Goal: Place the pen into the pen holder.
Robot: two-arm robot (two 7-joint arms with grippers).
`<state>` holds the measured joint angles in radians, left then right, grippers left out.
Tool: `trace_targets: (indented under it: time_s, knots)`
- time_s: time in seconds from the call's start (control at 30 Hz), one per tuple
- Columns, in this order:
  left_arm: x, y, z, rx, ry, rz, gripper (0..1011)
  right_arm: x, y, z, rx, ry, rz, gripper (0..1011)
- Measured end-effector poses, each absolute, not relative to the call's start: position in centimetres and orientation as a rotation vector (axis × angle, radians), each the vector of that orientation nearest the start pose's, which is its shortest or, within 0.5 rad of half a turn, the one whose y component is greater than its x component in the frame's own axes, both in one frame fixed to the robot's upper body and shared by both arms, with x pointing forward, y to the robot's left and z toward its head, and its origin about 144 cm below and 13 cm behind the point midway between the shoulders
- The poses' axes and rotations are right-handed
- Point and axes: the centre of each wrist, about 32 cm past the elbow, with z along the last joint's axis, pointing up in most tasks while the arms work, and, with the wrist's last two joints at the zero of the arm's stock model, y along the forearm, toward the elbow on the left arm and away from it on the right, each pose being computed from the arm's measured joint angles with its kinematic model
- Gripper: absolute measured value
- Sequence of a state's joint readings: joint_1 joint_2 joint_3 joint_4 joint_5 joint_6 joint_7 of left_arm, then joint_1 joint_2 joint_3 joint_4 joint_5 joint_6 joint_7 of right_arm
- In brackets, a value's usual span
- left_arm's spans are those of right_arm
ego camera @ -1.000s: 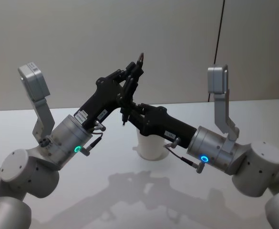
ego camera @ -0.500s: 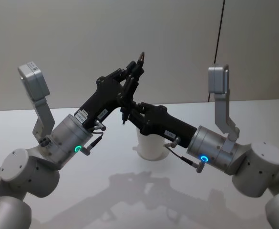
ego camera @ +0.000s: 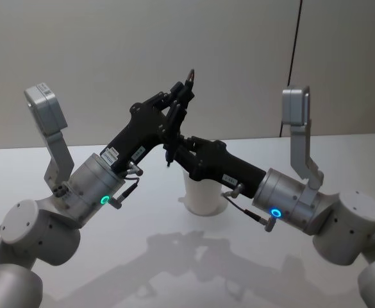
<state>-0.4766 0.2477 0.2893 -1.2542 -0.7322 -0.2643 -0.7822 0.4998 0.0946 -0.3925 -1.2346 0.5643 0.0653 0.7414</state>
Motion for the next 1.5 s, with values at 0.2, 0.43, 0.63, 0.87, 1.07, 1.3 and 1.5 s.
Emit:
trace_targets:
  time_s: [0.2,0.43,0.63,0.87,1.07,1.3,1.5]
  knots:
    - [58.13,24.01,121.79,-0.512,-0.131,0.62,127,57.87,-14.82,121.5,0.274,0.133,-0.466,151]
    - [58.13,24.02,121.74,-0.508,-0.129,0.62,186,57.9,-14.85,121.54,0.278,0.13,-0.467,151]
    - [58.13,24.02,121.74,-0.507,-0.129,0.62,380,57.9,-14.85,121.52,0.278,0.129,-0.466,149]
    - [58.14,24.02,121.76,-0.508,-0.129,0.62,604,57.91,-14.83,121.53,0.278,0.128,-0.465,149]
    - [58.14,24.02,121.76,-0.509,-0.129,0.62,755,57.91,-14.83,121.55,0.279,0.127,-0.464,149]
    - [58.14,24.02,121.78,-0.51,-0.13,0.62,954,57.92,-14.82,121.56,0.28,0.127,-0.462,149]
    - [58.14,24.02,121.78,-0.51,-0.13,0.62,1003,57.91,-14.89,121.6,0.28,0.124,-0.463,149]
